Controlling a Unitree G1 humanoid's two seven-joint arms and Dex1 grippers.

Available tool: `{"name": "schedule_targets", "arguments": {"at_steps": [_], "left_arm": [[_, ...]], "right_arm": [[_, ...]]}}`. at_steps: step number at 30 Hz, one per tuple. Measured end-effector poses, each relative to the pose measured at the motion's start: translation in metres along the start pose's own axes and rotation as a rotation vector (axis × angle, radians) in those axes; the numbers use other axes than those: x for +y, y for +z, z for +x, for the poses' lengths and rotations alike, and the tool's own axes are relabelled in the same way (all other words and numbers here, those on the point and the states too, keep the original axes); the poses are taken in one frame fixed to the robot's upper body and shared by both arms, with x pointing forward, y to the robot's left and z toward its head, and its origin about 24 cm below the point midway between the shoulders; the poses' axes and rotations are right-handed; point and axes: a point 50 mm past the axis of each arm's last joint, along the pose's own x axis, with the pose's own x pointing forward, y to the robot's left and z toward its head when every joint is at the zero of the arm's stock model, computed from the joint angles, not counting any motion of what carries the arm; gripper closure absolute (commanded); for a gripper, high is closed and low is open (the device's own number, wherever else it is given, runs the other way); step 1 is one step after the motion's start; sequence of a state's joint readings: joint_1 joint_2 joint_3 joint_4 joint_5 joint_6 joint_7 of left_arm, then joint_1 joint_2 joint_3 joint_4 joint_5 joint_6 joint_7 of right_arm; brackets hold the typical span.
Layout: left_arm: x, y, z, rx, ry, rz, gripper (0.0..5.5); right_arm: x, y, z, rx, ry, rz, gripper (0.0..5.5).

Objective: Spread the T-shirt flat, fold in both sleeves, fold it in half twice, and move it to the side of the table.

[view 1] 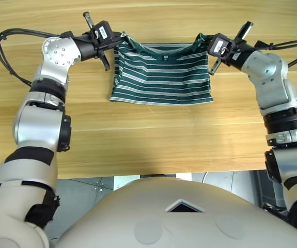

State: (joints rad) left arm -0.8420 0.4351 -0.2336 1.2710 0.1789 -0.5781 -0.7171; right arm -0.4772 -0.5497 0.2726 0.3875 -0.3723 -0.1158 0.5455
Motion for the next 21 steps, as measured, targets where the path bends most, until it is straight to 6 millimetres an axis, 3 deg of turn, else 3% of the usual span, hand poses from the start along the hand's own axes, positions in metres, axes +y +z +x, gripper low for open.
{"name": "schedule_targets", "arguments": {"at_steps": [6,9,16,21], "left_arm": [[-0.021,-0.019,0.017,0.207,0.028,-0.065,5.5],[-0.023,-0.023,0.018,0.24,0.06,-0.125,5.02],[-0.013,-0.027,0.017,0.23,0.263,-0.401,3.8],[0.018,-0.005,0.017,0.102,0.454,-0.538,3.5]], "right_arm": [[0.026,-0.016,0.022,0.086,0.066,0.03,5.5],[0.035,-0.022,0.03,0.117,0.079,0.047,4.83],[0.016,-0.033,0.036,0.116,-0.137,0.327,3.55],[-0.02,-0.024,0.041,0.034,-0.328,0.554,2.79]]}}
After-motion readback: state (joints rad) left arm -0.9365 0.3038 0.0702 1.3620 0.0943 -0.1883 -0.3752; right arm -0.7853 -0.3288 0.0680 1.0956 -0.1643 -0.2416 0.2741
